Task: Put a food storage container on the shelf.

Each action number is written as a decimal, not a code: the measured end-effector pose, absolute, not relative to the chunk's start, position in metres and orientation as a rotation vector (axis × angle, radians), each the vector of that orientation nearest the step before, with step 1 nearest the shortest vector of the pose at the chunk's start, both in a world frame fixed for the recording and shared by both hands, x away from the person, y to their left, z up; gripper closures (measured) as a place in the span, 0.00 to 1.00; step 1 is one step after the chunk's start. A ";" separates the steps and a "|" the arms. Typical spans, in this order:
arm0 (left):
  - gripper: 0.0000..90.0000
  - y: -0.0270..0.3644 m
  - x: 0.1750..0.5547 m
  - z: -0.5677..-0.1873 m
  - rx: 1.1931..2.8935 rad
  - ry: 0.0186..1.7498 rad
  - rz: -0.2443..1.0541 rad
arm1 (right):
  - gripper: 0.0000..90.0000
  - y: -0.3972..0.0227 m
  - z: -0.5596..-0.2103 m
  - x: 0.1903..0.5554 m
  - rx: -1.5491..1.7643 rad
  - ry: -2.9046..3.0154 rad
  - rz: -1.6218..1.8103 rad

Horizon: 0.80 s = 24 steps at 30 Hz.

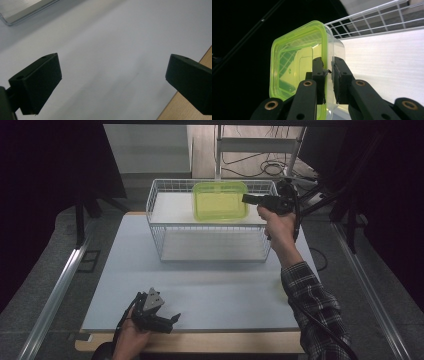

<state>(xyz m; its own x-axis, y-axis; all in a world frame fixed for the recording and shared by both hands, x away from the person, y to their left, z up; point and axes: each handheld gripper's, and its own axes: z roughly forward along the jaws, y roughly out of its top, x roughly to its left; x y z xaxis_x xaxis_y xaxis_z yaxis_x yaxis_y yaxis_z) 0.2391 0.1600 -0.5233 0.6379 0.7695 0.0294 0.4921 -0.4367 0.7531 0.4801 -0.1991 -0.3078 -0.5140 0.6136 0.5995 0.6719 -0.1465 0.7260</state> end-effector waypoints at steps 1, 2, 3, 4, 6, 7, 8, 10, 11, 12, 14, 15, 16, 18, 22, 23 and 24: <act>0.00 0.160 0.239 -0.523 2.124 0.978 0.484 | 0.89 -0.199 -0.308 0.480 -1.522 -2.018 -1.778; 0.00 0.160 0.239 -0.523 2.121 0.982 0.482 | 0.89 -0.198 -0.309 0.481 -1.529 -2.021 -1.775; 0.00 0.160 0.239 -0.523 2.120 0.982 0.480 | 0.89 -0.196 -0.311 0.485 -1.552 -2.017 -1.772; 0.00 0.160 0.239 -0.523 2.121 0.982 0.476 | 0.89 -0.195 -0.312 0.486 -1.550 -2.023 -1.772; 0.00 0.160 0.239 -0.524 2.125 0.983 0.472 | 0.89 -0.194 -0.314 0.487 -1.556 -2.025 -1.768; 0.00 0.160 0.239 -0.524 2.128 0.982 0.469 | 0.89 -0.192 -0.315 0.488 -1.563 -2.024 -1.765; 0.00 0.160 0.239 -0.524 2.135 0.978 0.472 | 0.89 -0.191 -0.316 0.490 -1.573 -2.035 -1.758; 0.00 0.159 0.239 -0.524 2.136 0.975 0.473 | 0.89 -0.189 -0.318 0.492 -1.588 -2.040 -1.752; 0.00 0.159 0.239 -0.524 2.136 0.974 0.475 | 0.89 -0.189 -0.319 0.492 -1.590 -2.037 -1.753; 0.00 0.160 0.239 -0.524 2.138 0.971 0.478 | 0.89 -0.189 -0.319 0.493 -1.599 -2.035 -1.751; 0.00 0.160 0.239 -0.524 2.135 0.974 0.479 | 0.88 -0.187 -0.320 0.494 -1.610 -2.033 -1.765; 0.00 0.161 0.239 -0.523 2.135 0.973 0.484 | 0.88 -0.187 -0.320 0.494 -1.616 -2.042 -1.767; 0.00 0.161 0.239 -0.523 2.134 0.973 0.484 | 0.87 -0.186 -0.320 0.495 -1.623 -2.057 -1.763; 0.00 0.161 0.239 -0.523 2.134 0.974 0.483 | 0.86 -0.184 -0.320 0.495 -1.635 -2.086 -1.765; 0.00 0.161 0.239 -0.524 2.136 0.973 0.482 | 0.85 -0.182 -0.319 0.497 -1.647 -2.126 -1.756; 0.00 0.161 0.239 -0.524 2.137 0.972 0.481 | 0.85 -0.181 -0.319 0.497 -1.650 -2.135 -1.754; 0.00 0.161 0.239 -0.524 2.138 0.972 0.480 | 0.84 -0.181 -0.319 0.498 -1.653 -2.149 -1.750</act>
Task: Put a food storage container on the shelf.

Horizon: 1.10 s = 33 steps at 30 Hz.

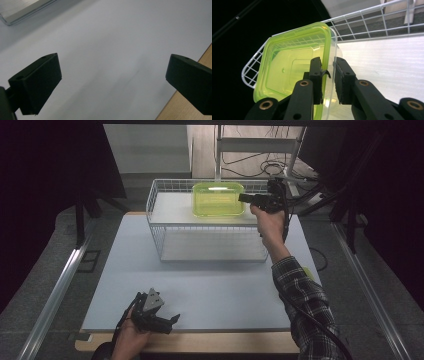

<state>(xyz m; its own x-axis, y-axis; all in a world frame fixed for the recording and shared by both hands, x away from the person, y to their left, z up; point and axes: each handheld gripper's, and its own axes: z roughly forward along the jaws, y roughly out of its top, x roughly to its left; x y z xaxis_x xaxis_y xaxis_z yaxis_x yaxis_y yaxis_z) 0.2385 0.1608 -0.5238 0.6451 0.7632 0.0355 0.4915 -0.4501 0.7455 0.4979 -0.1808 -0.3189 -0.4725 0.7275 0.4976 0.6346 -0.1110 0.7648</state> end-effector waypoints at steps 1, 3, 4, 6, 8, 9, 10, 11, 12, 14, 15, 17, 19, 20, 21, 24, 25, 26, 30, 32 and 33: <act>0.00 0.161 0.239 -0.524 2.139 0.970 0.484 | 0.83 -0.180 -0.319 0.499 1.560 2.039 1.645; 0.00 0.161 0.239 -0.524 2.138 0.972 0.483 | 0.82 -0.179 -0.318 0.500 1.554 2.040 1.620; 0.00 0.161 0.239 -0.524 2.138 0.972 0.482 | 0.82 -0.179 -0.319 0.501 1.555 2.039 1.615; 0.00 0.161 0.239 -0.524 2.141 0.971 0.482 | 0.81 -0.178 -0.319 0.502 1.556 2.040 1.601; 0.00 0.161 0.239 -0.524 2.141 0.971 0.480 | 0.79 -0.177 -0.319 0.503 1.555 2.046 1.577; 0.00 0.161 0.239 -0.524 2.141 0.970 0.480 | 0.78 -0.177 -0.319 0.503 1.557 2.051 1.569; 0.00 0.161 0.239 -0.524 2.141 0.970 0.481 | 0.78 -0.176 -0.319 0.504 1.560 2.055 1.557; 0.00 0.161 0.239 -0.524 2.142 0.970 0.480 | 0.77 -0.176 -0.320 0.505 1.560 2.056 1.555; 0.00 0.161 0.239 -0.524 2.142 0.970 0.481 | 0.77 -0.175 -0.320 0.506 1.561 2.057 1.551; 0.00 0.161 0.239 -0.524 2.143 0.970 0.479 | 0.76 -0.175 -0.320 0.507 1.563 2.064 1.546; 0.00 0.161 0.239 -0.524 2.143 0.971 0.478 | 0.76 -0.175 -0.321 0.507 1.564 2.062 1.549; 0.00 0.160 0.239 -0.525 2.145 0.969 0.478 | 0.72 -0.175 -0.322 0.509 1.569 2.075 1.540; 0.00 0.160 0.239 -0.525 2.147 0.969 0.478 | 0.72 -0.175 -0.322 0.510 1.566 2.079 1.536; 0.00 0.160 0.239 -0.525 2.149 0.968 0.478 | 0.71 -0.174 -0.322 0.510 1.566 2.080 1.535; 0.00 0.160 0.239 -0.525 2.150 0.968 0.478 | 0.66 -0.174 -0.322 0.510 1.566 2.083 1.519; 0.00 0.160 0.239 -0.525 2.152 0.967 0.477 | 0.61 -0.175 -0.321 0.512 1.565 2.092 1.501; 0.00 0.160 0.239 -0.525 2.153 0.967 0.477 | 0.60 -0.175 -0.321 0.511 1.562 2.093 1.503; 0.00 0.160 0.239 -0.525 2.153 0.967 0.478 | 0.59 -0.175 -0.320 0.511 1.559 2.090 1.510; 0.00 0.160 0.239 -0.525 2.153 0.966 0.480 | 0.53 -0.177 -0.316 0.507 1.514 2.097 1.517; 0.00 0.160 0.239 -0.525 2.153 0.965 0.480 | 0.50 -0.177 -0.313 0.504 1.488 2.103 1.511; 0.00 0.160 0.239 -0.525 2.152 0.965 0.480 | 0.48 -0.177 -0.313 0.504 1.475 2.105 1.509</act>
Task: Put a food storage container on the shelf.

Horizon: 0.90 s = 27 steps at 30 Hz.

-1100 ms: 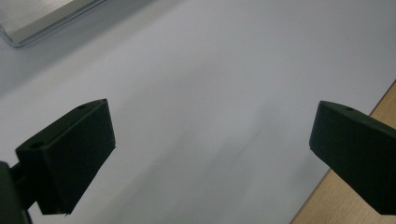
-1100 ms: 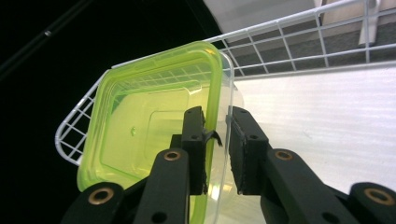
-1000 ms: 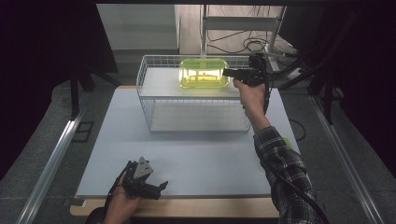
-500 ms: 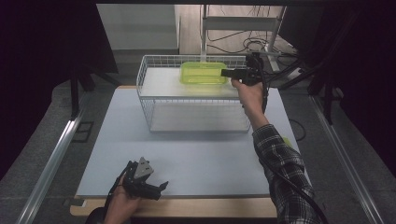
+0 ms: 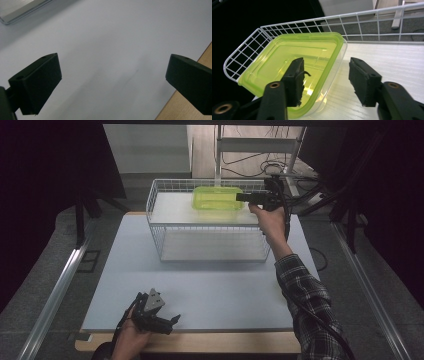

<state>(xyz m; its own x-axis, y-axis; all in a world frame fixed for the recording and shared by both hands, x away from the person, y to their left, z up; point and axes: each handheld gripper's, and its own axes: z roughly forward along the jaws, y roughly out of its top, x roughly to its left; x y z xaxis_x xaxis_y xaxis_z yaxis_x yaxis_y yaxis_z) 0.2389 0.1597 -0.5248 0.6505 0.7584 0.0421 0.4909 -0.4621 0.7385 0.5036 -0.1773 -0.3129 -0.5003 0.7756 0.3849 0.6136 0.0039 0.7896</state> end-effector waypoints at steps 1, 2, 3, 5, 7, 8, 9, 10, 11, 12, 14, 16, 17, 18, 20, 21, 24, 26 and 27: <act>0.00 0.160 0.239 -0.525 2.151 0.965 0.480 | 0.47 -0.178 -0.312 0.502 1.465 2.115 1.496; 0.00 0.160 0.239 -0.525 2.150 0.966 0.480 | 0.45 -0.178 -0.312 0.501 1.457 2.120 1.491; 0.00 0.160 0.239 -0.525 2.149 0.965 0.479 | 0.43 -0.178 -0.311 0.499 1.449 2.123 1.490; 0.00 0.160 0.239 -0.525 2.147 0.967 0.479 | 0.39 -0.179 -0.311 0.497 1.427 2.138 1.484; 0.00 0.160 0.239 -0.525 2.148 0.968 0.478 | 0.35 -0.179 -0.311 0.494 1.403 2.157 1.474; 0.00 0.159 0.239 -0.525 2.148 0.968 0.476 | 0.33 -0.179 -0.311 0.492 1.393 2.163 1.466; 0.00 0.159 0.239 -0.525 2.149 0.968 0.476 | 0.32 -0.180 -0.311 0.490 1.385 2.167 1.459; 0.00 0.159 0.239 -0.525 2.153 0.965 0.477 | 0.30 -0.180 -0.311 0.488 1.366 2.171 1.457; 0.00 0.159 0.239 -0.525 2.153 0.964 0.478 | 0.29 -0.180 -0.311 0.486 1.356 2.174 1.453; 0.00 0.159 0.239 -0.525 2.153 0.961 0.482 | 0.28 -0.181 -0.311 0.485 1.351 2.177 1.446; 0.00 0.159 0.239 -0.526 2.148 0.958 0.487 | 0.26 -0.182 -0.311 0.480 1.331 2.182 1.441; 0.00 0.158 0.239 -0.526 2.148 0.953 0.492 | 0.25 -0.183 -0.312 0.476 1.318 2.186 1.444; 0.00 0.158 0.239 -0.526 2.147 0.952 0.493 | 0.23 -0.184 -0.312 0.472 1.304 2.193 1.443; 0.00 0.159 0.239 -0.526 2.146 0.951 0.493 | 0.23 -0.185 -0.312 0.470 1.297 2.198 1.443; 0.00 0.159 0.239 -0.526 2.143 0.952 0.493 | 0.22 -0.185 -0.312 0.468 1.290 2.202 1.443; 0.00 0.159 0.239 -0.526 2.142 0.951 0.493 | 0.21 -0.186 -0.313 0.466 1.276 2.206 1.445; 0.00 0.159 0.239 -0.526 2.142 0.951 0.493 | 0.17 -0.186 -0.313 0.457 1.214 2.214 1.415; 0.00 0.159 0.239 -0.526 2.144 0.946 0.497 | 0.16 -0.185 -0.314 0.456 1.198 2.218 1.408; 0.00 0.159 0.239 -0.526 2.144 0.945 0.499 | 0.15 -0.185 -0.315 0.451 1.159 2.228 1.384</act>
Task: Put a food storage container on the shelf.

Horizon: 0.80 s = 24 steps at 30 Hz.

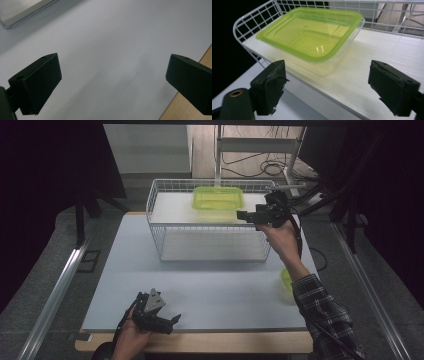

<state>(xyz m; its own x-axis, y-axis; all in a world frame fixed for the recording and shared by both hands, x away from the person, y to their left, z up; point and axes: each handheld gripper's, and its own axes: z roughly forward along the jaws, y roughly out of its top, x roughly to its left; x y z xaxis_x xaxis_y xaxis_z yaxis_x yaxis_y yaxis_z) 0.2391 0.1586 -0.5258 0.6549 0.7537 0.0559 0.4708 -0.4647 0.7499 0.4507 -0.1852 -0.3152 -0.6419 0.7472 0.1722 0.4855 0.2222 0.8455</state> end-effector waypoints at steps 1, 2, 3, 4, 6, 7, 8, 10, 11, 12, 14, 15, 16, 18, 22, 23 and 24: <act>0.00 0.159 0.239 -0.526 2.144 0.943 0.501 | 0.15 -0.185 -0.315 0.451 1.159 2.228 1.384; 0.00 0.158 0.239 -0.526 2.144 0.940 0.502 | 0.14 -0.185 -0.316 0.449 1.152 2.229 1.382; 0.00 0.158 0.239 -0.526 2.143 0.938 0.502 | 0.14 -0.185 -0.317 0.446 1.137 2.233 1.382; 0.00 0.158 0.239 -0.526 2.143 0.937 0.503 | 0.13 -0.185 -0.318 0.444 1.127 2.236 1.378; 0.00 0.158 0.239 -0.526 2.141 0.933 0.504 | 0.12 -0.185 -0.319 0.439 1.104 2.240 1.371; 0.00 0.158 0.239 -0.526 2.143 0.931 0.506 | 0.12 -0.185 -0.320 0.437 1.086 2.245 1.369; 0.00 0.158 0.239 -0.526 2.142 0.930 0.506 | 0.11 -0.184 -0.320 0.434 1.076 2.250 1.365; 0.00 0.158 0.239 -0.526 2.139 0.929 0.506 | 0.08 -0.183 -0.323 0.428 1.044 2.268 1.351; 0.00 0.159 0.239 -0.526 2.137 0.929 0.505 | 0.08 -0.183 -0.323 0.428 1.044 2.268 1.351; 0.00 0.159 0.239 -0.526 2.133 0.931 0.502 | 0.08 -0.183 -0.324 0.426 1.039 2.271 1.350; 0.00 0.159 0.239 -0.525 2.122 0.937 0.486 | 0.08 -0.183 -0.327 0.421 1.018 2.276 1.341; 0.00 0.159 0.239 -0.525 2.114 0.941 0.477 | 0.07 -0.183 -0.327 0.419 1.013 2.277 1.338; 0.00 0.159 0.239 -0.525 2.112 0.941 0.473 | 0.07 -0.184 -0.329 0.417 1.001 2.278 1.333; 0.00 0.159 0.239 -0.525 2.107 0.942 0.470 | 0.07 -0.184 -0.331 0.412 0.988 2.277 1.333; 0.00 0.159 0.239 -0.525 2.099 0.941 0.464 | 0.06 -0.187 -0.336 0.403 0.960 2.284 1.336; 0.00 0.159 0.239 -0.525 2.095 0.941 0.462 | 0.06 -0.188 -0.338 0.400 0.949 2.286 1.341; 0.00 0.159 0.239 -0.525 2.094 0.939 0.463 | 0.05 -0.189 -0.339 0.398 0.940 2.290 1.342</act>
